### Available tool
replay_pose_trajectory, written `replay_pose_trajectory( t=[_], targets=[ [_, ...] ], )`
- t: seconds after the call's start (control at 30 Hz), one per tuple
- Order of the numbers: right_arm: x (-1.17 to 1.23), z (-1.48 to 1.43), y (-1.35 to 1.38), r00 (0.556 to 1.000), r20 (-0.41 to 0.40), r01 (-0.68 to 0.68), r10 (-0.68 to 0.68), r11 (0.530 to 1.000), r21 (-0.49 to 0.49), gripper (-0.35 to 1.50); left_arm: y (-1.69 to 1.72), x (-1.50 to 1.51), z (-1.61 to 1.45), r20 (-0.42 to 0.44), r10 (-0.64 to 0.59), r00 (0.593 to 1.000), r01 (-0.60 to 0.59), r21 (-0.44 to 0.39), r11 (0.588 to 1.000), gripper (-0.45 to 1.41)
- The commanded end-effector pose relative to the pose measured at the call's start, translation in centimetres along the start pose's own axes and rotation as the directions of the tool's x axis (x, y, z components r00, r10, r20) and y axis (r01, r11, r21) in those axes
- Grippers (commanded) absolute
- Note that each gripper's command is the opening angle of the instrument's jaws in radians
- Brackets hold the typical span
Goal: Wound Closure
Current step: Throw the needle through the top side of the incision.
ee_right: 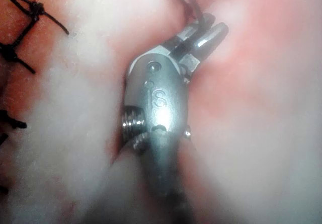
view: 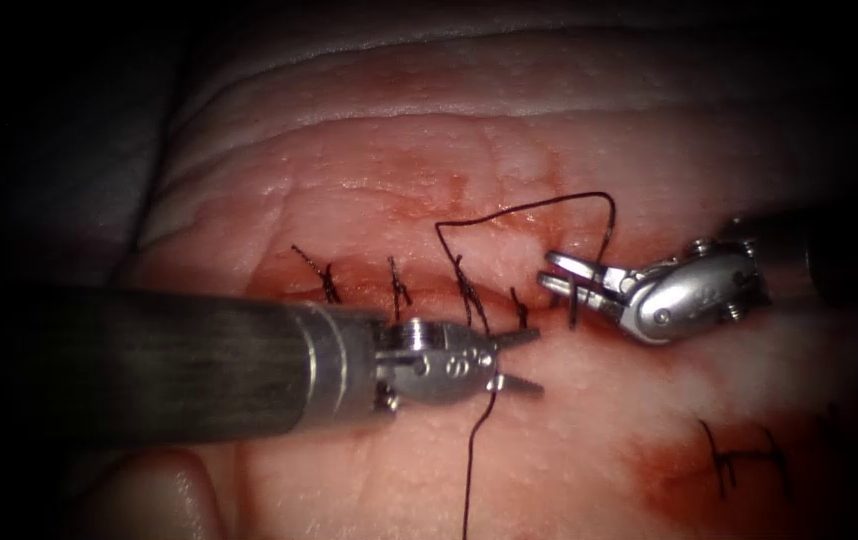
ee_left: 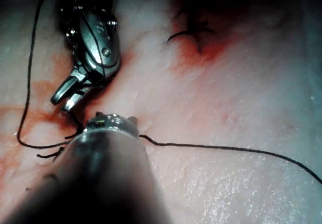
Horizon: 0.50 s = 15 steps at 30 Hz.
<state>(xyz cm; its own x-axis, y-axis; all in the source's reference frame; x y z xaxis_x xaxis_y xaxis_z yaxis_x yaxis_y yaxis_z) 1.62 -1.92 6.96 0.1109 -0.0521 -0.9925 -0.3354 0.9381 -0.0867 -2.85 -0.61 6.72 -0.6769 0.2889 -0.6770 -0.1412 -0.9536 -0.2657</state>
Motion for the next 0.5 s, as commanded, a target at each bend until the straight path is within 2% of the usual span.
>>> replay_pose_trajectory(
  t=[0.03,0.5],
  targets=[
    [-0.03,0.05,-0.11,1.000,-0.001,-0.006,0.006,1.000,0.007,-0.35,0.00,-0.01,0.08,-0.001,0.000,1.000,0.000,-0.001,1.000,0.21],
    [-0.12,0.05,-0.23,0.992,0.046,-0.117,0.114,0.991,0.058,-0.35,0.01,-0.01,0.08,0.000,0.001,1.000,-0.001,-0.001,1.000,0.21]
  ],
)
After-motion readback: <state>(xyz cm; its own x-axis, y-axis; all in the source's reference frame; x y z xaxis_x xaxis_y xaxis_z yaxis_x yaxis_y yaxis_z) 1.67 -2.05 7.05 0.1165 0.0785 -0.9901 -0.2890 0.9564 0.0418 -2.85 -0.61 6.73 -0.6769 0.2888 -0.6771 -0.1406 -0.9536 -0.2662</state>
